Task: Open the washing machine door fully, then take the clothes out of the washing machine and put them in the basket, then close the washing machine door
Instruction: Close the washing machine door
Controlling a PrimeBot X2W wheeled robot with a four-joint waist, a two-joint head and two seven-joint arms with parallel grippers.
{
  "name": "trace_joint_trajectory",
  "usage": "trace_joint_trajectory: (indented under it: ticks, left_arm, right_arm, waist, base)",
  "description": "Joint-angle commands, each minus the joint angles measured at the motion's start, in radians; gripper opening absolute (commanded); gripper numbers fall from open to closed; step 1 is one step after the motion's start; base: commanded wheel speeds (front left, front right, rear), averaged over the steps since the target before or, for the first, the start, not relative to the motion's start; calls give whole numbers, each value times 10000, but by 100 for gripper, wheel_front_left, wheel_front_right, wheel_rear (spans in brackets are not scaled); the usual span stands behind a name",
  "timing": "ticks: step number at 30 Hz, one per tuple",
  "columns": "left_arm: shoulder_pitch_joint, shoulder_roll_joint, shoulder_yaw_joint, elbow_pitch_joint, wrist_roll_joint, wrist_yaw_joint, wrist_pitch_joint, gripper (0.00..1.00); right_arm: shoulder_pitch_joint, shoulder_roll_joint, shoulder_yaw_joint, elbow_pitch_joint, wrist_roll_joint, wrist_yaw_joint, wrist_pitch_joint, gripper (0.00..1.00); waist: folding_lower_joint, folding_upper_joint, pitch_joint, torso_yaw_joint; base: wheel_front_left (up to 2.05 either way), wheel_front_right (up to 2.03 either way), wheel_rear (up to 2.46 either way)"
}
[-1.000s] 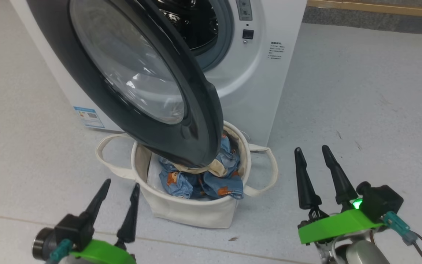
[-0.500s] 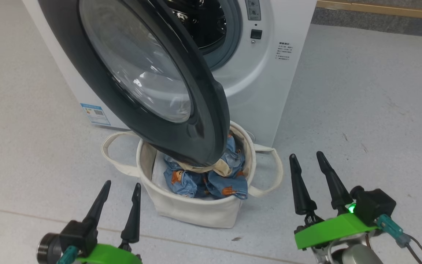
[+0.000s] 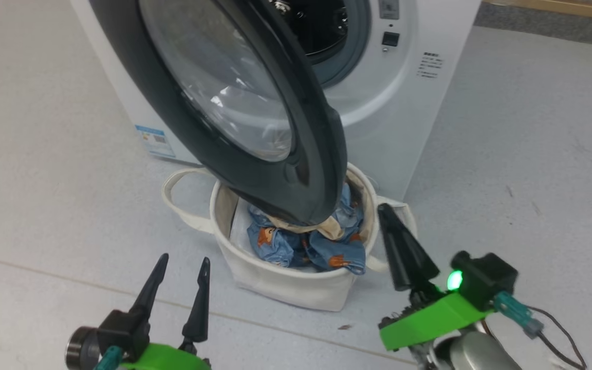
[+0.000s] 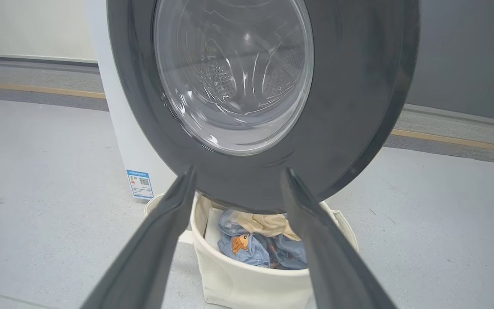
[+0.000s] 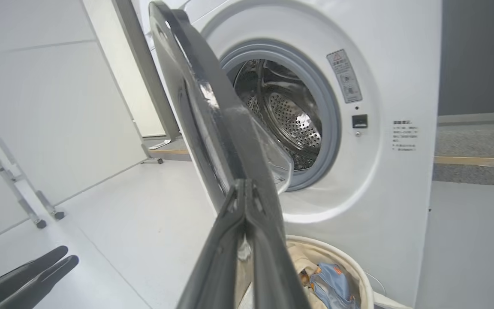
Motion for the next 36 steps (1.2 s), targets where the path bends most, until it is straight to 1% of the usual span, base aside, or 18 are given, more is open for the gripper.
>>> trace_joint_trajectory:
  ticks: [1, 5, 8, 14, 18, 23, 27, 32, 36]
  left_arm:
    - [-435, 29, 253, -259, 97, -6, -121, 100]
    - [-512, -77, 149, -156, 102, -13, -133, 100]
    - [-577, -174, 80, -104, 108, -14, -145, 100]
    - [-724, -380, -31, -20, 142, -27, -169, 100]
    - [-812, -519, -68, 43, 176, -19, -180, 100]
    - [-940, -702, -144, 111, 238, -35, -188, 100]
    - [-1039, -828, -160, 105, 304, -51, -190, 100]
    - [-1108, -954, -149, 82, 400, -64, -191, 100]
    - [-1144, -1037, -151, 101, 480, -86, -192, 100]
  right_arm:
    - [-497, -96, 444, -353, -5, 2, -122, 0]
    - [-1063, -288, 1221, -187, 37, 2, -122, 0]
    - [-1424, -393, 1560, -14, 37, 2, -122, 0]
    - [-1927, -588, 1891, 333, 2, 2, -122, 0]
    - [-2157, -704, 1853, 621, -28, 2, -122, 0]
    - [-2512, -767, 1444, 910, -70, 2, -122, 0]
    - [-2721, -775, 897, 934, -87, 2, -122, 0]
    - [-2933, -763, 31, 865, -118, 2, -122, 0]
    - [-3186, -616, -908, 735, -112, 2, -122, 0]
  waist:
    - [0, 0, 122, 175]
    - [0, 0, 299, 509]
    - [0, 0, 465, 792]
    - [0, 0, 838, 1312]
    - [0, 0, 1095, 1561]
    - [0, 0, 1408, 1745]
    - [0, 0, 1609, 1814]
    - [0, 0, 1837, 1805]
    - [0, 0, 2025, 1730]
  base:
    - [0, 0, 0]
    - [0, 0, 0]
    - [0, 0, 0]
    - [0, 0, 0]
    - [0, 0, 0]
    - [0, 0, 0]
    - [0, 0, 0]
    - [0, 0, 0]
    - [0, 0, 0]
